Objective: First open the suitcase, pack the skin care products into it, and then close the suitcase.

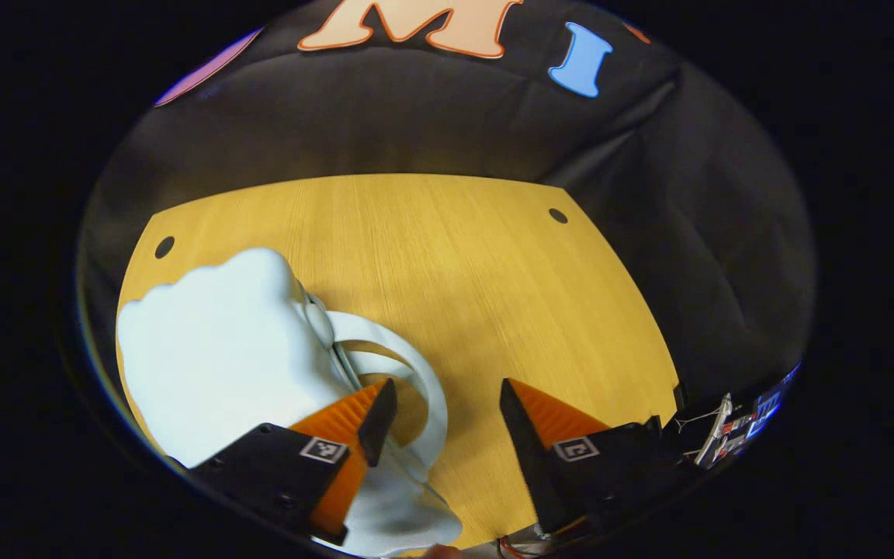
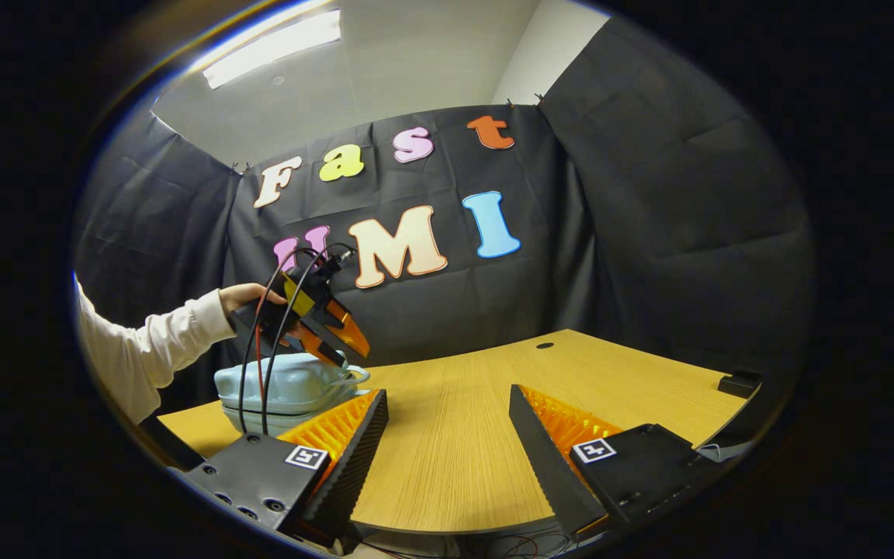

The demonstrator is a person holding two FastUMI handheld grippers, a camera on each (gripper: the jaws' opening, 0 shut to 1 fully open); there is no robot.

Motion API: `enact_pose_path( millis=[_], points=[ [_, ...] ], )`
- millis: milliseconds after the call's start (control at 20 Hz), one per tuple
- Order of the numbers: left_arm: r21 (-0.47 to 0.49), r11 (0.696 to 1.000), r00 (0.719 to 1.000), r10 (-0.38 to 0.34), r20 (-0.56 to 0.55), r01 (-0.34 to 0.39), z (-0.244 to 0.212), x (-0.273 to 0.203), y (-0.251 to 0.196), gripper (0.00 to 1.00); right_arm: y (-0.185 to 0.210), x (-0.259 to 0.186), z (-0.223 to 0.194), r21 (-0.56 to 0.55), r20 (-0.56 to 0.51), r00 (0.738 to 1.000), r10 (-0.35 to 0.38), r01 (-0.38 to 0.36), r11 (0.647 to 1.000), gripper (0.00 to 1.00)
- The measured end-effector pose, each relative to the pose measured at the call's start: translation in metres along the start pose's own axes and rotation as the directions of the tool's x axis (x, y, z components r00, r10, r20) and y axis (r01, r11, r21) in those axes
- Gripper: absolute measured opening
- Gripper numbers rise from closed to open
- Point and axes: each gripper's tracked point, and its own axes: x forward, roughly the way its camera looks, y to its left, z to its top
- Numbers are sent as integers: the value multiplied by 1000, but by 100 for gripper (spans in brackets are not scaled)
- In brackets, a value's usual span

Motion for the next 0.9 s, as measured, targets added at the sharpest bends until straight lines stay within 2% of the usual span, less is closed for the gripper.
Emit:
enact_pose_path(
  millis=[50,200,250,350,500,650,700,800,900],
  points=[
    [16,1000,999,2,38,-2,4,-7,-4,99,2,1,2,-1,3,1000,0,0,1000,98],
    [34,999,976,-47,212,40,20,-41,-17,97,10,9,8,-7,22,1000,9,-8,1000,98],
    [37,997,956,-76,282,68,23,-56,-24,97,14,13,11,-12,27,1000,14,-14,1000,95],
    [63,993,907,-114,405,97,26,-83,-30,96,21,21,13,-29,35,999,22,-21,999,98],
    [138,986,812,-152,564,89,14,-122,-32,96,36,31,15,-42,36,999,39,-37,998,98],
    [193,981,701,-161,695,34,-11,-154,-32,96,53,42,22,-51,55,997,58,-55,997,98],
    [201,980,657,-155,738,4,-18,-164,-29,95,58,46,25,-57,65,996,63,-59,997,98],
    [222,974,545,-160,823,-50,-22,-181,-28,95,67,55,28,-73,85,994,66,-60,995,98],
    [189,974,460,-111,881,-127,-28,-198,-21,95,74,63,32,-87,107,992,61,-52,995,98]
  ],
)
